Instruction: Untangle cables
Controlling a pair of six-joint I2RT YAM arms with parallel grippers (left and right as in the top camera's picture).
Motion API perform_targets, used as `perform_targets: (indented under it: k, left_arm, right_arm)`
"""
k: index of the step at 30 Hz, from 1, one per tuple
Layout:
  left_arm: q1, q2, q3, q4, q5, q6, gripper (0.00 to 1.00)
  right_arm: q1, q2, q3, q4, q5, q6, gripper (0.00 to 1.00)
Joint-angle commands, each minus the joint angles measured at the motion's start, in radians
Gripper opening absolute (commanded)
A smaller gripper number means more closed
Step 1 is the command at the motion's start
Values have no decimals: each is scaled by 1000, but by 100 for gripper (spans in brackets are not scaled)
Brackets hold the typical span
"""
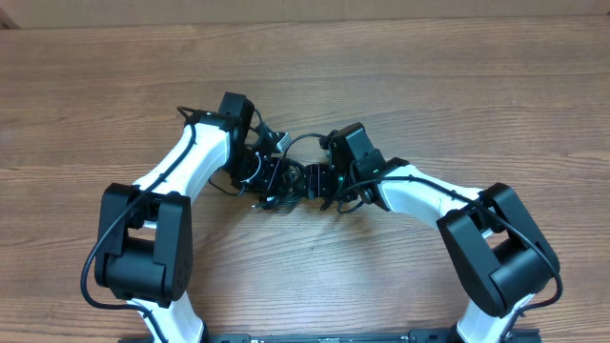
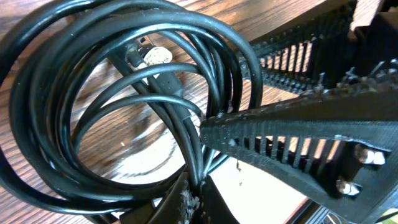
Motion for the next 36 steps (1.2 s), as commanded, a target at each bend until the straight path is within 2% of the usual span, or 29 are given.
perform_targets:
  k: [1, 7, 11, 13, 19, 20, 22, 25, 29, 33, 34, 36]
  left_arm:
    - [-2, -9, 28, 1, 37, 15, 4]
    - [5, -9, 32, 39, 274, 17, 4]
    - [20, -9, 62, 6, 372, 54, 4]
    - [32, -9, 81, -43, 406, 119, 4]
    - [70, -9, 105, -201, 494, 367, 4]
    - [80, -9, 105, -259, 492, 455, 4]
    - [87, -9, 105, -327, 459, 556, 4]
    - [87, -9, 104, -327, 391, 579, 4]
    - [89, -8, 104, -175, 65, 177, 4]
    - [92, -8, 104, -98, -286, -261, 4]
    - [93, -8, 105, -91, -316, -322, 4]
    - [105, -8, 105, -66, -318, -368, 4]
  right_arm:
    - [-13, 11, -11, -14, 40, -21, 63]
    - [31, 11, -11, -33, 224, -5, 47]
    - [40, 11, -11, -34, 349, 56, 48]
    - [40, 13, -11, -34, 402, 85, 47]
    - [18, 14, -11, -9, 518, 192, 32]
    - [8, 14, -11, 3, 524, 195, 27]
    - [1, 14, -11, 6, 537, 194, 25]
    - [-17, 14, -11, 0, 529, 194, 24]
    - [-30, 14, -11, -7, 506, 193, 21]
    - [-50, 14, -11, -19, 422, 190, 15]
    - [-59, 14, -11, -27, 397, 190, 14]
    - [-75, 14, -11, -42, 368, 190, 11]
